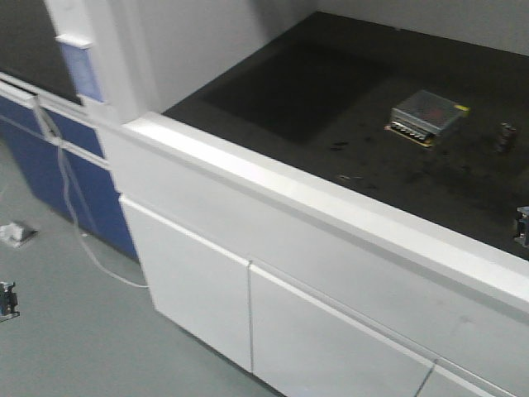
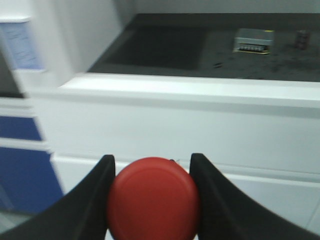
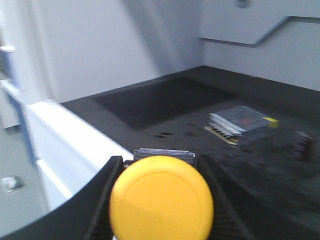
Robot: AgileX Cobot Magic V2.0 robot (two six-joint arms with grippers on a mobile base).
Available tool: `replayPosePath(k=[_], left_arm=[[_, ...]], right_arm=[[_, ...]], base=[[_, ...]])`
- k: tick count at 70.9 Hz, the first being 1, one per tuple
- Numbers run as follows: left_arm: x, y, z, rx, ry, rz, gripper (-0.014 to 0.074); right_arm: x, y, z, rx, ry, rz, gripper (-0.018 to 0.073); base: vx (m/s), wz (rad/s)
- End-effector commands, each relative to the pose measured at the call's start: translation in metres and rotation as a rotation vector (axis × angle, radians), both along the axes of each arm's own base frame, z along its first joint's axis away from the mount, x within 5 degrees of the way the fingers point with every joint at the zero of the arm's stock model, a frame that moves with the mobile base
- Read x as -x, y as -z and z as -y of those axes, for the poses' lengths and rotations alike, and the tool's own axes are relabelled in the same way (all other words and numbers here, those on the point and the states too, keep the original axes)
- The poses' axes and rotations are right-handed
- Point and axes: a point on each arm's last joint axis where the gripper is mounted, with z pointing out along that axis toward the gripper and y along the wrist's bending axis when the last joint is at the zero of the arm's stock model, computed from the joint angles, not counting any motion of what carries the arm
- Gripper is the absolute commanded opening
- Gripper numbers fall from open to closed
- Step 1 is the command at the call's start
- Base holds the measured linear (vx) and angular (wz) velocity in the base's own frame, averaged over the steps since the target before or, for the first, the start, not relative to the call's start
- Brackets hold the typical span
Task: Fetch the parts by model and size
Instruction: 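Drive the base to the bench with the red tray, holding both buttons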
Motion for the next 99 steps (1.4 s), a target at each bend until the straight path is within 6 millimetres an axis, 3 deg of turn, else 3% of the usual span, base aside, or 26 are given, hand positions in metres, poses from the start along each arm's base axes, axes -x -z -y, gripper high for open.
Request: replayPosePath(k=[1, 60, 99], left_arm=[[-0.0005, -0.0141, 0.0016, 0.039, 0.015, 0.08, -0.0007], [-0.0004, -0.0144, 0.0015, 0.039, 0.015, 0.081, -0.0007], [-0.0004, -0.0144, 0.0015, 0.039, 0.015, 0.081, -0.0007]], right_arm=[[-0.0001, -0.0167, 0.0007, -0.016, 0.008, 0.101, -0.001], [-0.0001, -0.0166, 0.0006, -0.016, 0.007, 0.1, -0.001], [-0.0001, -0.0167, 0.0006, -0.016, 0.007, 0.101, -0.001]], base=[[-0.14, 0.89], [-0.11, 0.83], [0.12, 0.23]])
